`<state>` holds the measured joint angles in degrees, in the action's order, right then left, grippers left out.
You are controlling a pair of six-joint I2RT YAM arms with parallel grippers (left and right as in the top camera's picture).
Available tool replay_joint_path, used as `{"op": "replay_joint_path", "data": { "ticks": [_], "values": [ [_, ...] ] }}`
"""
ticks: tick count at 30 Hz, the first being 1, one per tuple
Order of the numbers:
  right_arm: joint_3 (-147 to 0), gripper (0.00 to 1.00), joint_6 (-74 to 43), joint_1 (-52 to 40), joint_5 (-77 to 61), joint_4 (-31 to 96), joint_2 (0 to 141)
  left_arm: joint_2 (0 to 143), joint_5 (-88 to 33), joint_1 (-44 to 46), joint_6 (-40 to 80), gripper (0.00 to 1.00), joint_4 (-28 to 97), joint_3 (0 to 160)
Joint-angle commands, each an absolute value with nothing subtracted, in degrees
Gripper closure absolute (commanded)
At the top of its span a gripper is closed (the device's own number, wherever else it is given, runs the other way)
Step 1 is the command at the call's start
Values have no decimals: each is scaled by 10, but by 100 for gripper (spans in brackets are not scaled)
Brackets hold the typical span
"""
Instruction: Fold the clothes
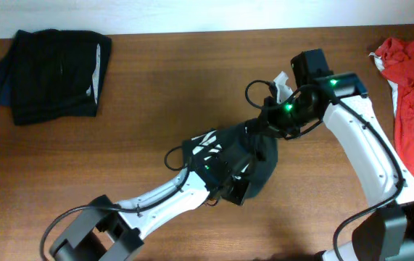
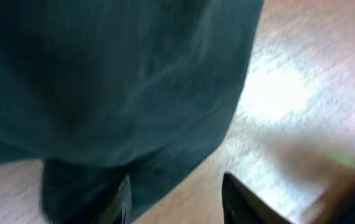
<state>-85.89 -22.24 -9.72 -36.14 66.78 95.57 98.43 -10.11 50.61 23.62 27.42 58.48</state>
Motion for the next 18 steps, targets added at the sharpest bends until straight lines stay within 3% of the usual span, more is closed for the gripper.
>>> {"op": "replay_joint_path", "data": {
  "ticks": [1,16,18],
  "values": [
    [-882,96,-214,-94,-378,675,952,1002,-56,505,235,62,229,574],
    [-882,96,-189,-94,-410,705,952,998,275,506,300,61,100,575],
    [-882,96,-180,-94,-408,715,952,998,275,506,300,53,70,575]
  ]
}}
